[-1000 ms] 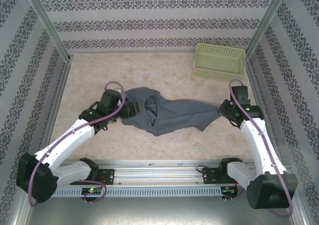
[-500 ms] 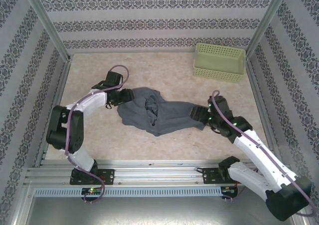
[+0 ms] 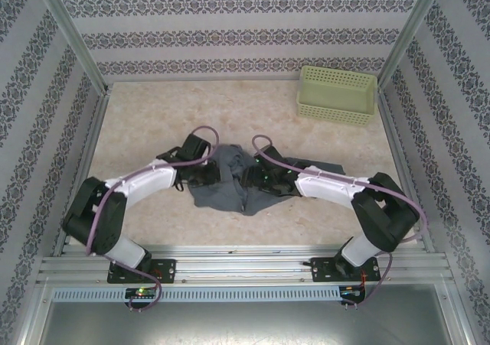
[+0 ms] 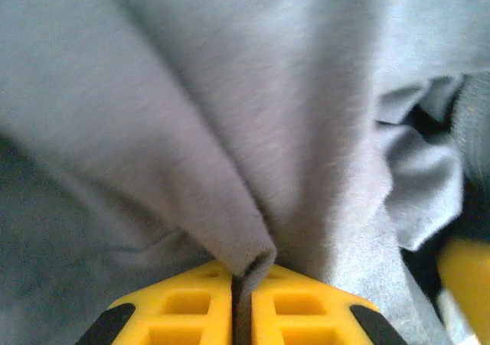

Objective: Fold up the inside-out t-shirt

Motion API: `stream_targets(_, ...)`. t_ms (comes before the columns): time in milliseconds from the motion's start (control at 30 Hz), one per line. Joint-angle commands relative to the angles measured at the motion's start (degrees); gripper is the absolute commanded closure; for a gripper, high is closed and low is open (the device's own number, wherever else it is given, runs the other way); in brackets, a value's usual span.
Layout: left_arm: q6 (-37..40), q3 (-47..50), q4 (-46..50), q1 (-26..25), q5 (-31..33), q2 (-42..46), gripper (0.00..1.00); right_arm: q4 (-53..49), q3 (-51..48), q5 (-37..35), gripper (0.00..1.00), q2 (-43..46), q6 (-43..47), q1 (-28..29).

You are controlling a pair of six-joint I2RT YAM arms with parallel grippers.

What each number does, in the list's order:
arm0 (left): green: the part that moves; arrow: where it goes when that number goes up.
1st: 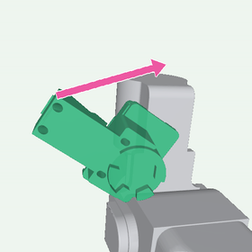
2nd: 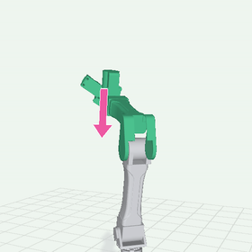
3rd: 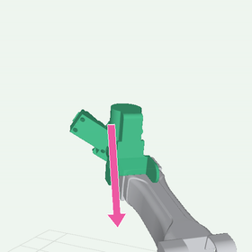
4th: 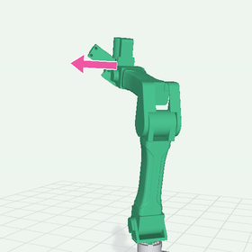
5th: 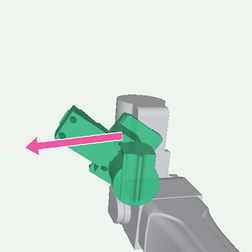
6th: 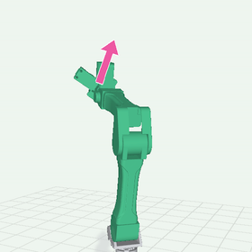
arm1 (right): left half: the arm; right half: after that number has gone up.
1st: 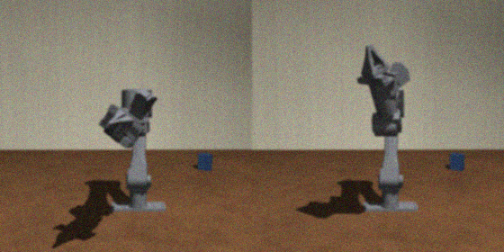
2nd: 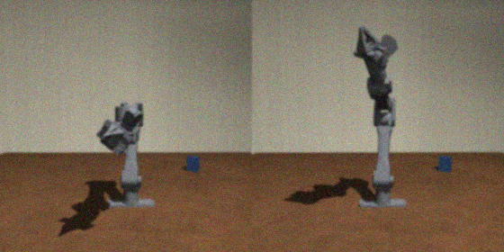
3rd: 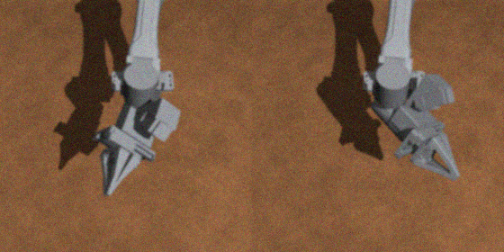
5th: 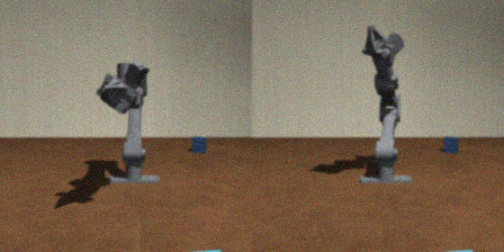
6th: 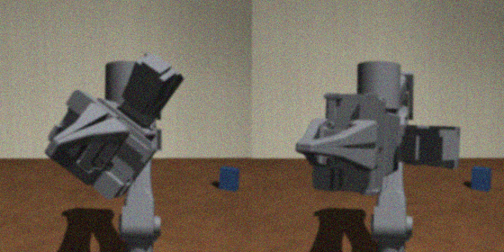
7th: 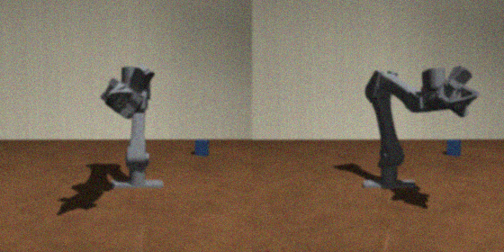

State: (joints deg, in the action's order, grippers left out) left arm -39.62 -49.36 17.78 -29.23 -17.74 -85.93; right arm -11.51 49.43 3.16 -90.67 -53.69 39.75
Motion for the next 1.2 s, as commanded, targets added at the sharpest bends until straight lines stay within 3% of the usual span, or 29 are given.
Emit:
stream_targets(0,-7.4,2.2,-4.3,-5.2,2.9,5.6,0.88,-4.0,0.2,-3.9,0.28,2.4,-0.7,-5.2)
stream_targets(133,-10.1,2.8,-5.6,-9.7,5.0,8.7,0.82,-5.6,-2.1,-2.2,0.28,6.6,2.0,-13.1)
stream_targets(233,-10.0,2.2,-4.0,-9.9,5.7,10.6,0.67,-8.5,-1.6,-3.3,0.27,11.8,6.3,-13.9)
stream_targets(367,-7.9,3.8,1.5,-8.9,12.8,17.3,0.51,-16.2,3.3,-8.9,0.27,17.0,11.8,-6.6)
stream_targets(500,-6.7,8.6,2.8,-4.4,13.4,23.9,0.45,-18.9,7.7,-8.7,0.26,15.1,12.8,2.7)
stream_targets(700,-4.5,15.5,1.1,4.5,7.7,28.2,0.44,-18.5,14.4,-8.0,0.23,4.1,11.9,13.6)
stream_targets(933,-4.1,19.6,-4.0,9.4,1.9,25.4,0.45,-23.2,24.1,-10.0,0.24,-8.9,13.2,16.8)
stream_targets(1033,-3.9,20.5,-5.4,9.7,1.3,24.7,0.45,-23.4,25.7,-9.5,0.36,-11.6,13.5,17.1)
stream_targets(1167,-2.9,20.7,-6.7,9.7,-0.8,22.5,0.46,-24.7,27.0,-10.9,0.78,-10.7,14.8,17.1)
